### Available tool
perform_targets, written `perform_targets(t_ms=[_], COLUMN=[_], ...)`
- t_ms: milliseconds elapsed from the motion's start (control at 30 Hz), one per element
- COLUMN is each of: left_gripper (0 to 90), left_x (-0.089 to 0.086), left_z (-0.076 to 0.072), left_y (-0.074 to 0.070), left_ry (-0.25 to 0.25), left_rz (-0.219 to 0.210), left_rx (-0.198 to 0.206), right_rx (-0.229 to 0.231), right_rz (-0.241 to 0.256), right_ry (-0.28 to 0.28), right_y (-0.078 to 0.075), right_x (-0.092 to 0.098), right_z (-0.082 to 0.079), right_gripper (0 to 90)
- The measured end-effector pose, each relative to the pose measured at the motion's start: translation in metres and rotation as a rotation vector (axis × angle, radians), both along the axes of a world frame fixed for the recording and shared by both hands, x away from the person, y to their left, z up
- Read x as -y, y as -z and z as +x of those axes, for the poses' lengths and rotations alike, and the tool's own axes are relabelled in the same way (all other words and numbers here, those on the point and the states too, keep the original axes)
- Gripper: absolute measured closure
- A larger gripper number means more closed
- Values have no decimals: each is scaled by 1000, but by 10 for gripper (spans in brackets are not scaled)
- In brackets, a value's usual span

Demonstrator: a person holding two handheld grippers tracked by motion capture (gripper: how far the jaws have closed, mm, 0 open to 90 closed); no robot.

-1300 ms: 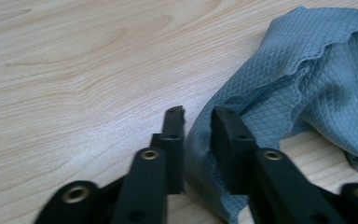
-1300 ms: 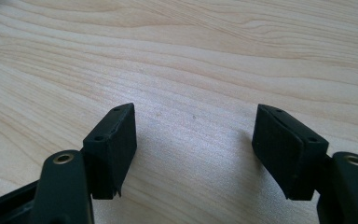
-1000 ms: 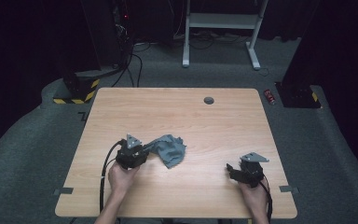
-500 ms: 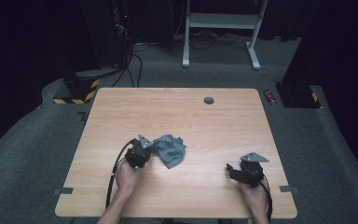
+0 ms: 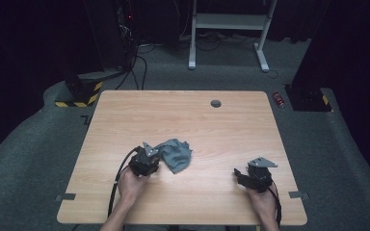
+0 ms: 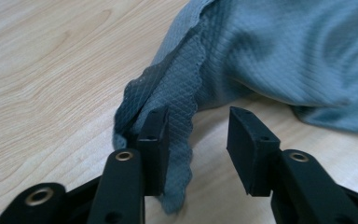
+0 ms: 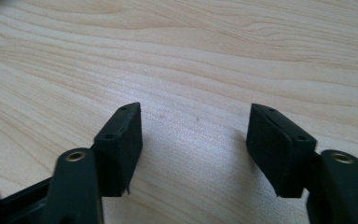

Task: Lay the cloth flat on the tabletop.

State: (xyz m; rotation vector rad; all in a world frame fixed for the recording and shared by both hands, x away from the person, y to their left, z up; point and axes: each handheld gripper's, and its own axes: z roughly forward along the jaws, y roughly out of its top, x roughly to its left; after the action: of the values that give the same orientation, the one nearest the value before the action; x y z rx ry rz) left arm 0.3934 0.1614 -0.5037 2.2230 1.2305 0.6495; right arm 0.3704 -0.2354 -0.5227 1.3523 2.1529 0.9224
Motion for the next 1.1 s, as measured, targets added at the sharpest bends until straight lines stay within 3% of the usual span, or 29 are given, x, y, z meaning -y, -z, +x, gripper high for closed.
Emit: perform_targets(t_ms=[67, 167, 300, 500, 633, 767, 867, 967, 1033, 1100], left_gripper=[635, 752, 898, 897, 711, 667, 697, 792, 850, 891], left_x=[1, 0, -3, -5, -12, -15, -16, -17, -16, -17], left_z=[4, 8, 10, 3, 1, 0, 2, 3, 3, 3], left_y=[2, 3, 3, 3, 6, 6, 7, 7, 7, 7], left_ry=[-18, -29, -31, 16, 2, -3, 2, 14, 18, 27], left_rz=[3, 6, -4, -23, -58, -66, -91, -108, -90, -80], left_rx=[3, 15, 15, 8, -22, -30, -37, -39, -30, -31], right_rx=[8, 1, -22, -39, -52, -89, -84, -102, -108, -95], right_rz=[2, -23, 49, 104, 106, 136, 143, 110, 98, 92], right_ry=[0, -30, -120, -264, -334, -361, -388, -413, -428, -442], right_y=[0, -3, -13, -24, -27, -25, -22, -17, -16, -17], right_x=[-1, -11, -34, -83, -117, -141, -154, -164, -166, -167], right_z=[1, 5, 11, 27, 38, 50, 54, 58, 59, 57], right_gripper=[468, 508, 508, 462, 434, 434, 549, 722, 830, 881])
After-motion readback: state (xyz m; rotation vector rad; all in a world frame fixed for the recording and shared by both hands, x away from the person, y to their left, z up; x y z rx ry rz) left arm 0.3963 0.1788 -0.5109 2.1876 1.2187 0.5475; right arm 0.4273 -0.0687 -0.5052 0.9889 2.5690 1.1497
